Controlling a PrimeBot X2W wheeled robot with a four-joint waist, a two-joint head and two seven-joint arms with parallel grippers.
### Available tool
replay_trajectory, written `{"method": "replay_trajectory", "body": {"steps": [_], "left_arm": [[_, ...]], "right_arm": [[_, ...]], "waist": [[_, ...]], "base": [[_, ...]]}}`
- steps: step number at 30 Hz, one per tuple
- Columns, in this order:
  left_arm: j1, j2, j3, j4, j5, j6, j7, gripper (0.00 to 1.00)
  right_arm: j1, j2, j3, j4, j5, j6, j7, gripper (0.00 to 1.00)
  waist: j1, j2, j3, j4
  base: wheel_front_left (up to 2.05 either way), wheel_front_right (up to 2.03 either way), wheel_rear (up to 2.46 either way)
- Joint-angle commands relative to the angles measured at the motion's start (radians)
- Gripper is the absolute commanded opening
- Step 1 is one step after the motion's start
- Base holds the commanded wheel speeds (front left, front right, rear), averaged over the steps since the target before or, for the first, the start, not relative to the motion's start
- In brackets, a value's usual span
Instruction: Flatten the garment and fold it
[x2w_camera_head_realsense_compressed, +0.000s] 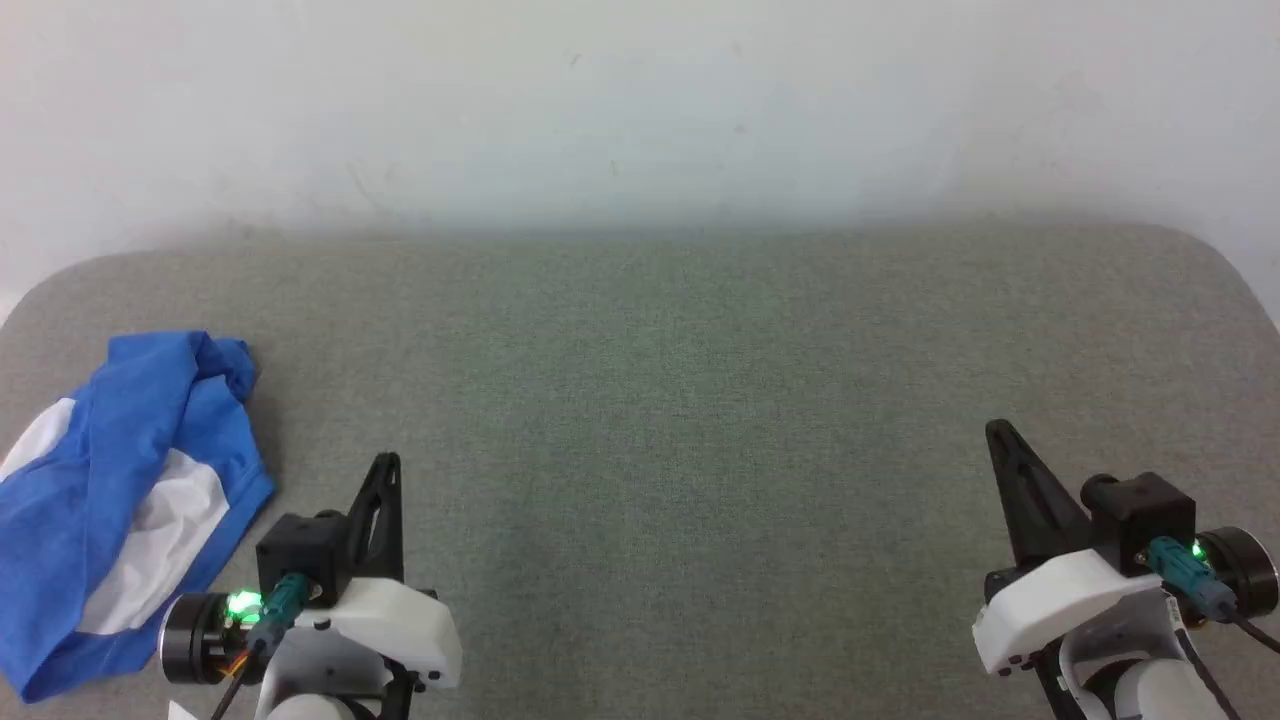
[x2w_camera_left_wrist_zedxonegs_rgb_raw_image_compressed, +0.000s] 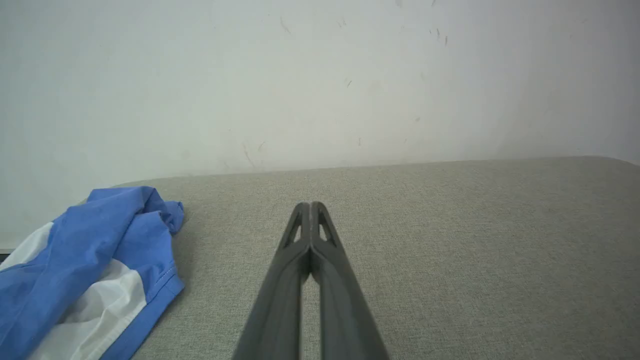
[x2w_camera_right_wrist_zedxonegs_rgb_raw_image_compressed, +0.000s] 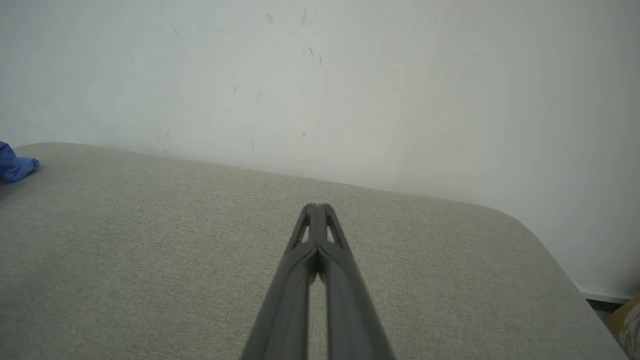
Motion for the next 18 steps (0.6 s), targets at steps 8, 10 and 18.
{"method": "replay_trajectory", "body": {"steps": [8, 10, 18], "left_arm": [[0.005, -0.003, 0.003, -0.006, 0.006, -0.008, 0.000, 0.00], [0.005, -0.003, 0.003, -0.006, 0.006, -0.008, 0.000, 0.00], [0.005, -0.003, 0.003, -0.006, 0.006, -0.008, 0.000, 0.00]], "right_arm": [[0.014, 0.003, -0.001, -0.003, -0.007, -0.001, 0.000, 0.00], [0.014, 0.003, -0.001, -0.003, -0.007, -0.001, 0.000, 0.00], [0.014, 0.003, -0.001, -0.003, -0.007, -0.001, 0.000, 0.00]], "waist": [[0.0000, 0.0000, 0.000, 0.000], [0.0000, 0.0000, 0.000, 0.000], [0.0000, 0.0000, 0.000, 0.000]], "base": [[0.00, 0.00, 0.00], [0.00, 0.00, 0.00], [0.00, 0.00, 0.00]]}}
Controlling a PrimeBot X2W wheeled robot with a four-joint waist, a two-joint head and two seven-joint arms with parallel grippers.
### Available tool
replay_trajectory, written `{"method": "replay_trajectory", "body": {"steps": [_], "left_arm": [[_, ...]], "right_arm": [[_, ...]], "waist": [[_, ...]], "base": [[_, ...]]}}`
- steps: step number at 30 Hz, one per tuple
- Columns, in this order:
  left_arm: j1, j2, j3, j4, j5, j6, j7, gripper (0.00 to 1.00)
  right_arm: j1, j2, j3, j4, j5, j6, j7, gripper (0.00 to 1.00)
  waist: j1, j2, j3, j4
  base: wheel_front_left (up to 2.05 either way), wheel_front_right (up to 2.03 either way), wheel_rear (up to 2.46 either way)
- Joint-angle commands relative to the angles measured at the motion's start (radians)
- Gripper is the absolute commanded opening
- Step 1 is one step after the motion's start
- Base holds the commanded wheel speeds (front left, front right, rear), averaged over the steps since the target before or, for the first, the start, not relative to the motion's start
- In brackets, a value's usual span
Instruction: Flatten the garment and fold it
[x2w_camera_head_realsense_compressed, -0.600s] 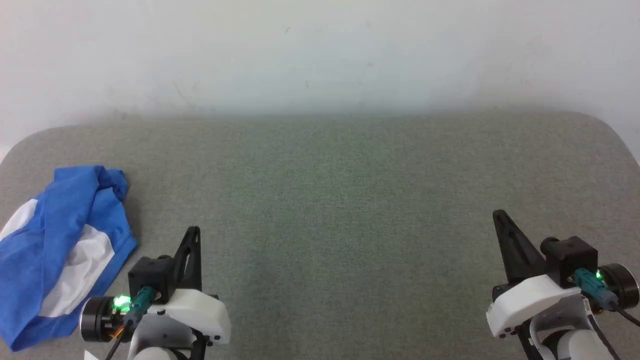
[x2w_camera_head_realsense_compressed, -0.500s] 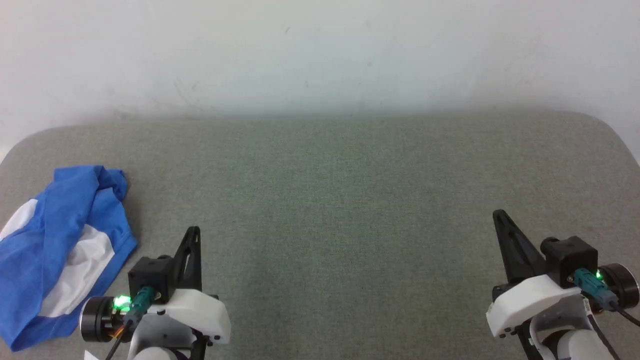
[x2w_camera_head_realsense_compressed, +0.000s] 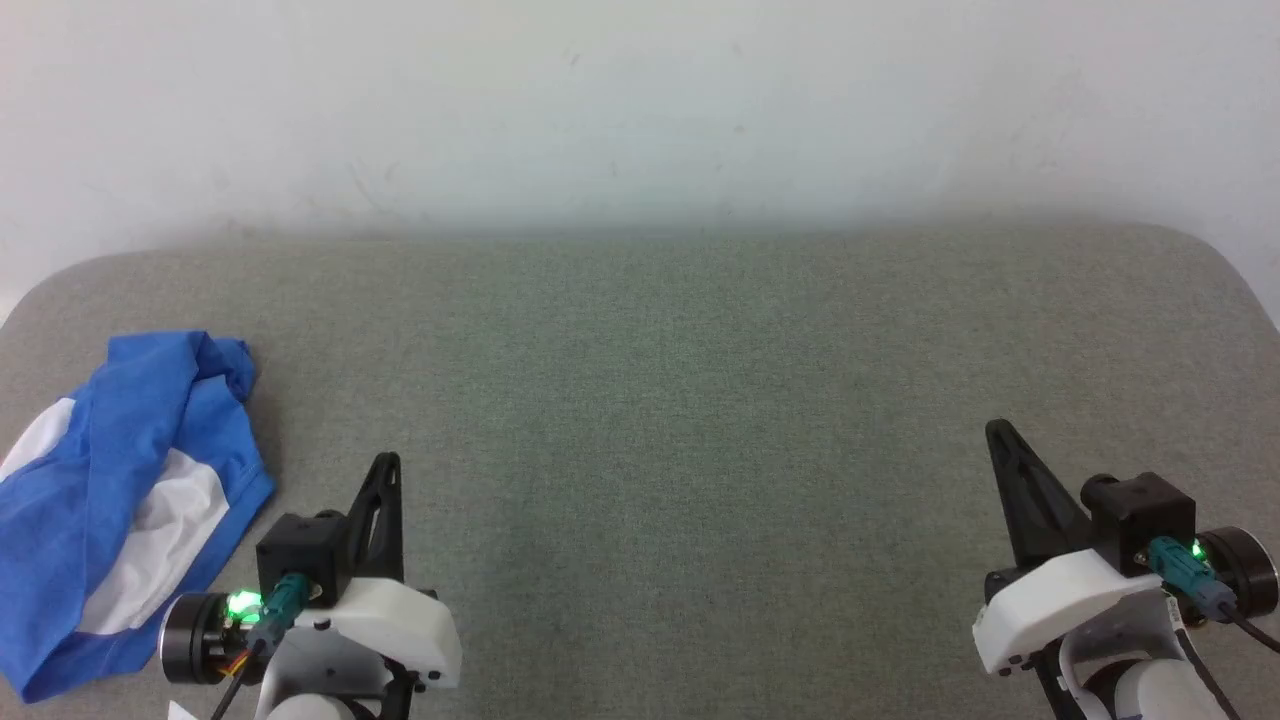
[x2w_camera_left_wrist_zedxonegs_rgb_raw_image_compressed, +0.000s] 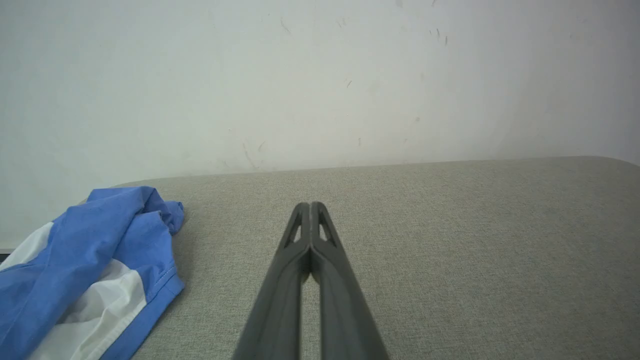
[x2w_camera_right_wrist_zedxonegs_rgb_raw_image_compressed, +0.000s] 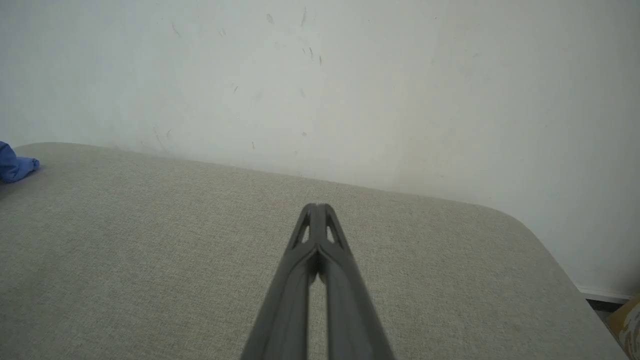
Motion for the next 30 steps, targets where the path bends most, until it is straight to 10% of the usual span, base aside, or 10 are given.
{"method": "replay_trajectory", "body": {"steps": [1, 8, 9, 30], "left_arm": [[0.005, -0.003, 0.003, -0.006, 0.006, -0.008, 0.000, 0.00], [0.005, -0.003, 0.003, -0.006, 0.006, -0.008, 0.000, 0.00], [0.005, -0.003, 0.003, -0.006, 0.006, -0.008, 0.000, 1.00], [0.001, 0.000, -0.013, 0.017, -0.034, 0.018, -0.038, 1.00]], "right_arm": [[0.014, 0.003, -0.001, -0.003, -0.007, -0.001, 0.000, 0.00], [0.014, 0.003, -0.001, -0.003, -0.007, -0.001, 0.000, 0.00], [0.014, 0.003, -0.001, -0.003, -0.007, -0.001, 0.000, 1.00], [0.005, 0.000, -0.008, 0.031, 0.047, 0.000, -0.038, 1.00]], "waist": [[0.0000, 0.0000, 0.000, 0.000], [0.0000, 0.0000, 0.000, 0.000], [0.0000, 0.0000, 0.000, 0.000], [0.0000, 0.0000, 0.000, 0.008]], "base": [[0.00, 0.00, 0.00], [0.00, 0.00, 0.00], [0.00, 0.00, 0.00], [0.00, 0.00, 0.00]]}}
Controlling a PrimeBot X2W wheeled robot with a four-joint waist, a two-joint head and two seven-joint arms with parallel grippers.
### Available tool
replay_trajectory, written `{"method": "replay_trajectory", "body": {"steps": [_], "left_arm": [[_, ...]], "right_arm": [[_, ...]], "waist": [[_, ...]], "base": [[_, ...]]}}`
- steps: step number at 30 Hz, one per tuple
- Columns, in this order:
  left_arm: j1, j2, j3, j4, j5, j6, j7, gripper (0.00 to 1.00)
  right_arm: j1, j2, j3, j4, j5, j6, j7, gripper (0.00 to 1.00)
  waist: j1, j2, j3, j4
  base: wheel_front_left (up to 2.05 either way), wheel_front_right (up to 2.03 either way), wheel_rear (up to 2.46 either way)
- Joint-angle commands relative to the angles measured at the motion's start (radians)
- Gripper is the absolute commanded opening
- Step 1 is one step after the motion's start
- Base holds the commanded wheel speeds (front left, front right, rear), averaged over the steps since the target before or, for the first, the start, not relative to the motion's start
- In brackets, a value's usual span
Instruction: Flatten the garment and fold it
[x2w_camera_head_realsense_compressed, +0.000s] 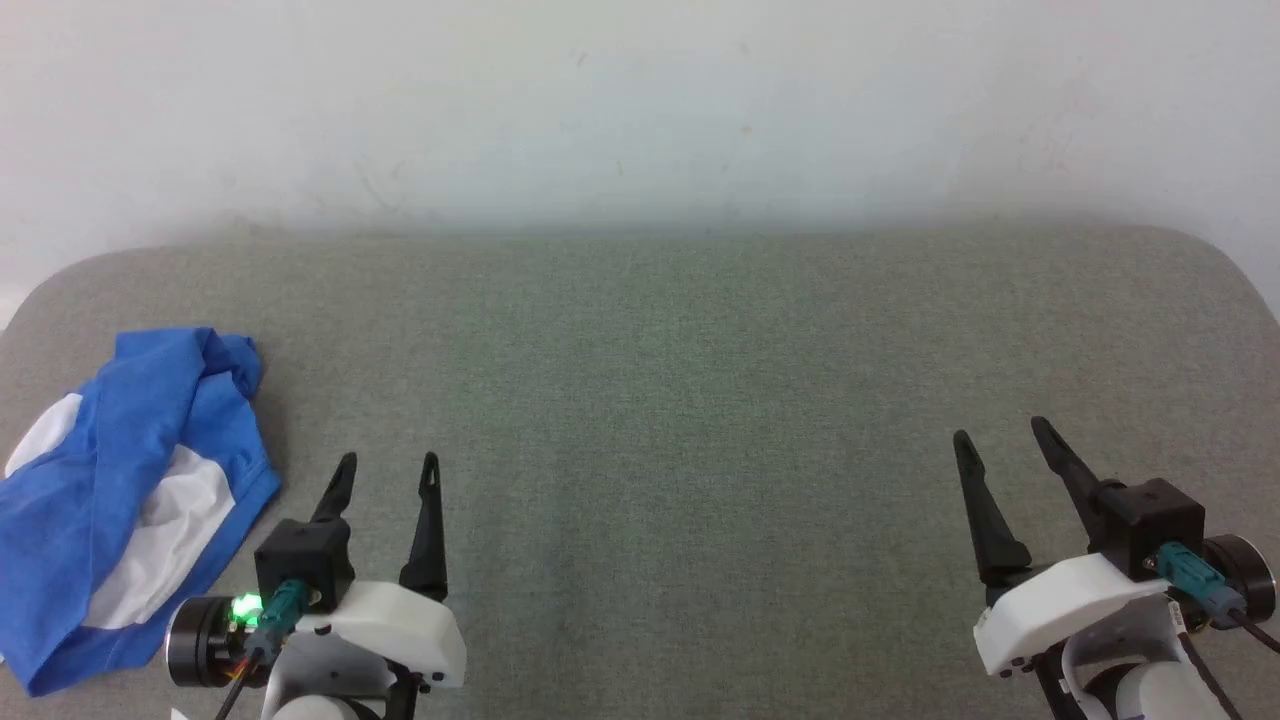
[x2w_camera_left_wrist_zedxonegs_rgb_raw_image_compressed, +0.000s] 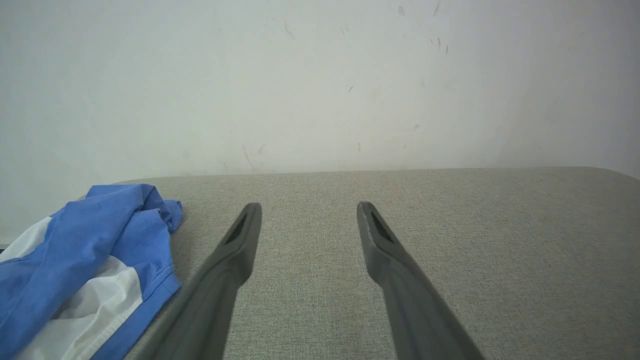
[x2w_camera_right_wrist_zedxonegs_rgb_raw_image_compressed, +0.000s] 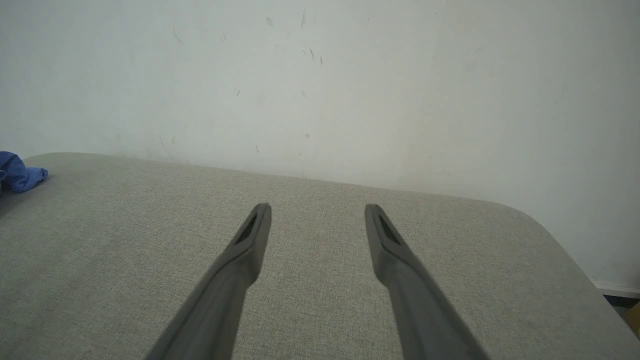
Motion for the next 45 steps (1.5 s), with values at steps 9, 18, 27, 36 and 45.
{"method": "replay_trajectory", "body": {"steps": [9, 18, 27, 36, 45], "left_arm": [[0.003, -0.001, 0.001, 0.009, -0.020, 0.017, -0.027, 1.00], [0.011, -0.001, 0.007, 0.012, -0.032, 0.026, -0.046, 1.00], [0.019, -0.001, 0.008, 0.013, -0.047, 0.038, -0.065, 1.00], [0.027, -0.001, 0.008, 0.017, -0.064, 0.049, -0.084, 1.00], [0.035, -0.002, 0.005, 0.020, -0.081, 0.061, -0.102, 1.00]], "right_arm": [[0.006, 0.001, -0.007, 0.017, 0.031, 0.000, -0.027, 1.00], [0.011, 0.001, -0.006, 0.029, 0.055, 0.000, -0.045, 1.00], [0.014, 0.002, 0.000, 0.039, 0.077, 0.000, -0.064, 1.00], [0.015, 0.002, 0.010, 0.054, 0.098, -0.001, -0.083, 1.00], [0.016, 0.002, 0.017, 0.069, 0.115, -0.001, -0.102, 1.00]], "waist": [[0.0000, 0.0000, 0.000, 0.028], [0.0000, 0.0000, -0.002, 0.078], [0.0000, 0.0000, -0.003, 0.140], [0.0000, 0.0000, -0.003, 0.202], [0.0000, 0.0000, 0.001, 0.256]], "base": [[0.00, 0.00, 0.00], [0.00, 0.00, 0.00], [0.00, 0.00, 0.00], [0.00, 0.00, 0.00], [0.00, 0.00, 0.00]]}}
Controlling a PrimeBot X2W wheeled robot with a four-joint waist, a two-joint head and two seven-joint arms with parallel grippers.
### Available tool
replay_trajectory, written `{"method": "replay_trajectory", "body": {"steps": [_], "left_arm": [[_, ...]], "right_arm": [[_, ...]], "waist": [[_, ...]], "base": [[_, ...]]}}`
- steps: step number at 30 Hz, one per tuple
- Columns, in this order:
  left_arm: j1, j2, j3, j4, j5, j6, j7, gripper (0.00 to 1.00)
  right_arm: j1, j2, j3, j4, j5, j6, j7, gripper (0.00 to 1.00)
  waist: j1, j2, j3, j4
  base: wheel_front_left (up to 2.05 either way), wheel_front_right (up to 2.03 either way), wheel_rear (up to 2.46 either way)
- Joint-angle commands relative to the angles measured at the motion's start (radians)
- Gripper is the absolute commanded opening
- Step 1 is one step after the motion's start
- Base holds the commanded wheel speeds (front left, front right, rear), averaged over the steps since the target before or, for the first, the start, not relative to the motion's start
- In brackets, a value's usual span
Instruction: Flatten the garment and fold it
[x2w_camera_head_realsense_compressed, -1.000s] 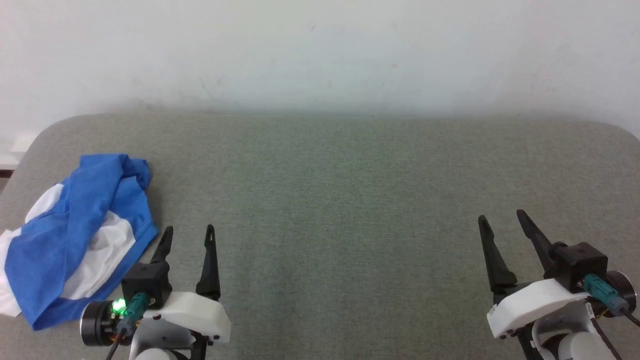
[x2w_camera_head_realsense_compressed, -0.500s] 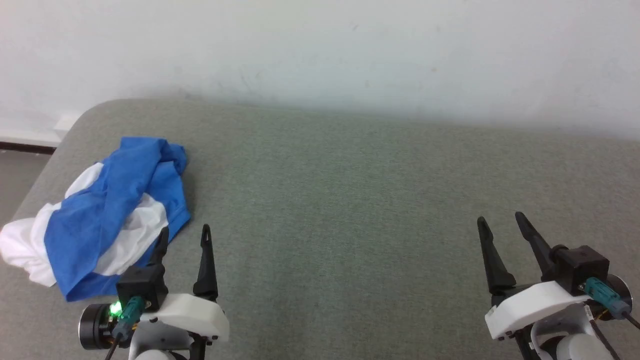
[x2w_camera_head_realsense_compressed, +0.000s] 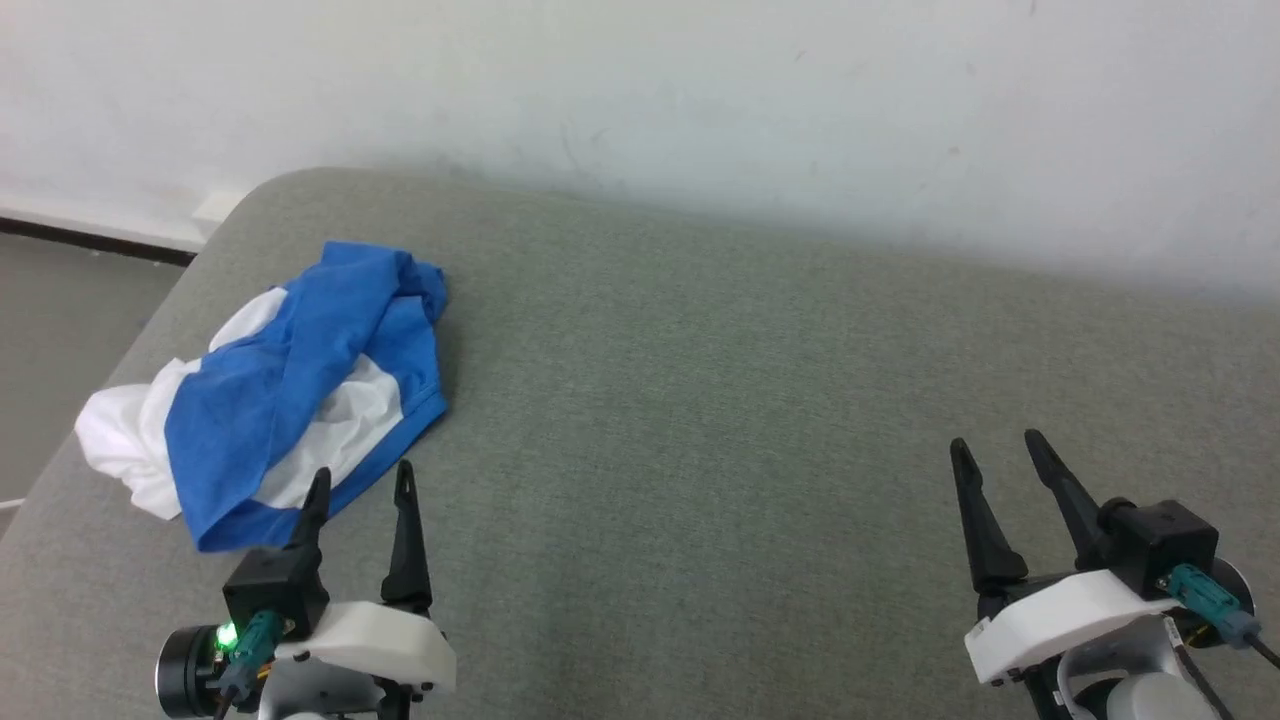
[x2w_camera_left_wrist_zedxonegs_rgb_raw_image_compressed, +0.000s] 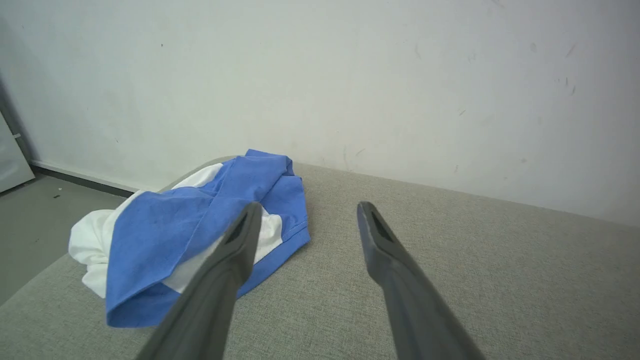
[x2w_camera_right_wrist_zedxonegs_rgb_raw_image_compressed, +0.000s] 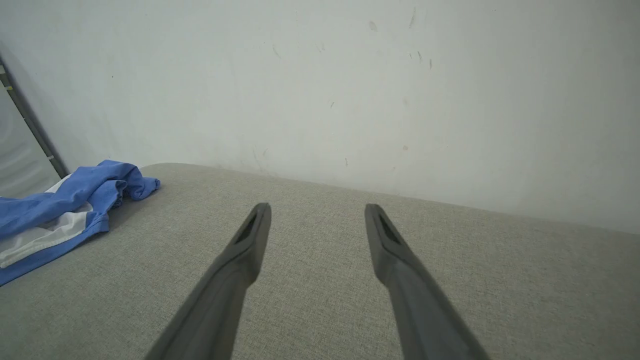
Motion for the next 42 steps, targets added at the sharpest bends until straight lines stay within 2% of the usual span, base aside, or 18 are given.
{"method": "replay_trajectory", "body": {"steps": [1, 42], "left_arm": [[0.012, -0.002, -0.001, 0.004, -0.011, 0.010, -0.011, 1.00], [0.033, -0.003, 0.003, 0.030, -0.068, 0.051, -0.094, 1.00]], "right_arm": [[0.012, 0.002, 0.005, 0.007, 0.011, -0.001, -0.010, 1.00], [0.018, 0.003, 0.038, 0.093, 0.087, -0.001, -0.093, 1.00]], "waist": [[0.0000, 0.0000, 0.002, 0.017], [0.0000, 0.0000, -0.011, 0.196]], "base": [[0.00, 0.00, 0.00], [0.00, 0.00, 0.00]]}}
